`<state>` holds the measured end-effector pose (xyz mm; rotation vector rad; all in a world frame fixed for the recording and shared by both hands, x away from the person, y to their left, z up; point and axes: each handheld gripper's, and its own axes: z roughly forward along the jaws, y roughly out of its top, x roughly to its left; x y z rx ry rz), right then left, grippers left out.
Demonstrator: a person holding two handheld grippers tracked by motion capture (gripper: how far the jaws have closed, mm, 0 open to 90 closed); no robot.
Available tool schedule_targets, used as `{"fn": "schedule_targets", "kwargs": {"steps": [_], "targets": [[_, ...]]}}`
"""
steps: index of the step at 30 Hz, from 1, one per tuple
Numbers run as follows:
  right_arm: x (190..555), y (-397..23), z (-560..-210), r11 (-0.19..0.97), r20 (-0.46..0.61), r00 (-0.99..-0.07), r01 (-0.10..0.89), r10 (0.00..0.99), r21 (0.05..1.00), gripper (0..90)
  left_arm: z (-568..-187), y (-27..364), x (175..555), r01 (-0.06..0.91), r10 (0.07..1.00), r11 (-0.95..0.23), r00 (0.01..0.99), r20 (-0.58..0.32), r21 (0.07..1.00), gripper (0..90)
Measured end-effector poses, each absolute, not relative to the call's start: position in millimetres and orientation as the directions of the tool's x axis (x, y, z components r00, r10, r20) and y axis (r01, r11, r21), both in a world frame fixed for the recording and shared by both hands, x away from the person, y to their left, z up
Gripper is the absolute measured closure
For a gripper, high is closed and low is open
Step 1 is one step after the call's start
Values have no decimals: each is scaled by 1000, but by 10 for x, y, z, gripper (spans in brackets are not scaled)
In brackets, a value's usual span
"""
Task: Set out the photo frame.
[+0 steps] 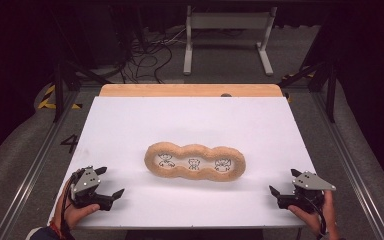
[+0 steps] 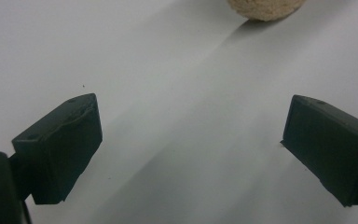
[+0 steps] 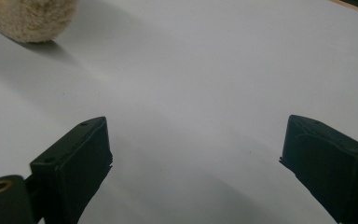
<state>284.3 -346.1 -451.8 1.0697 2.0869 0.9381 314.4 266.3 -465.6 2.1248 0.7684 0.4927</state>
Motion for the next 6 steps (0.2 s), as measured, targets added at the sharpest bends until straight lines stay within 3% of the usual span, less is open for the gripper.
{"fn": "schedule_targets", "kwargs": {"steps": [6], "targets": [[2838, -3472, -4514, 411, -182, -484, 422, 856, 808, 77, -4664, 2623, 3152, 357, 656, -505, 751, 79, 786, 48]]}}
